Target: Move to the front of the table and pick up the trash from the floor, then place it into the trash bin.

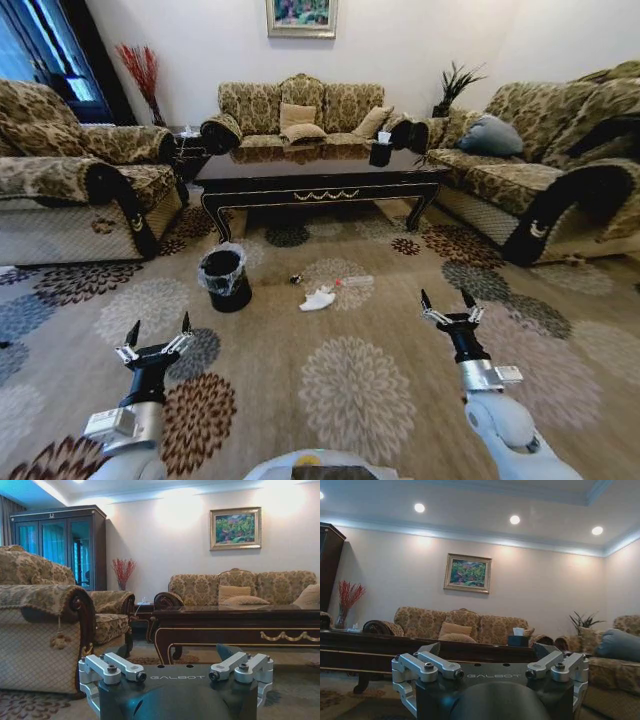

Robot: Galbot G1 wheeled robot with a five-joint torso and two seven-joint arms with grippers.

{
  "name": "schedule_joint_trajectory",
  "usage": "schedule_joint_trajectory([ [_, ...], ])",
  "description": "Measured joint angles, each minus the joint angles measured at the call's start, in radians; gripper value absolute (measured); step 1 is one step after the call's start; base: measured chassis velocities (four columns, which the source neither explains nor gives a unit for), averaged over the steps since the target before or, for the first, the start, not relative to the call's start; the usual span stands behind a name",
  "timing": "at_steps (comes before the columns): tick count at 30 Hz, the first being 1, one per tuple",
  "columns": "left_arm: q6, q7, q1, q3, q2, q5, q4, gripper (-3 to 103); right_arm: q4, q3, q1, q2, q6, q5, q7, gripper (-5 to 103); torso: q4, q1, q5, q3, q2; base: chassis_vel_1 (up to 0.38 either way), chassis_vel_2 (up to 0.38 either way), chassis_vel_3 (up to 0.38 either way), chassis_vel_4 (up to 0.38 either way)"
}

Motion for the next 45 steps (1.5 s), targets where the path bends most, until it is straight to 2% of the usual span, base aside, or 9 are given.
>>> schedule_joint_trajectory([
  [19,-0.02,0.001,0.006,0.015,-0.028,0.045,0.028,100,-0.028,-0.002,0.009,-0.007,0.035,-0.006,-0.01,100,-0.0004,0.0,-0.0002,0.0,0.0,-0.247,0.248,0.258,-0.255],
  [34,0.004,-0.003,-0.03,-0.007,-0.003,0.006,0.068,100,-0.075,-0.029,0.058,0.006,0.041,-0.02,-0.012,100,-0.0002,0.0,-0.0004,0.0,0.0,-0.142,0.145,0.146,-0.142],
  [45,0.009,-0.005,-0.058,-0.011,0.014,-0.008,0.104,100,-0.1,-0.051,0.082,0.013,0.032,-0.036,-0.01,100,-0.0003,0.0,-0.0003,0.0,0.001,-0.012,0.017,0.01,-0.011],
])
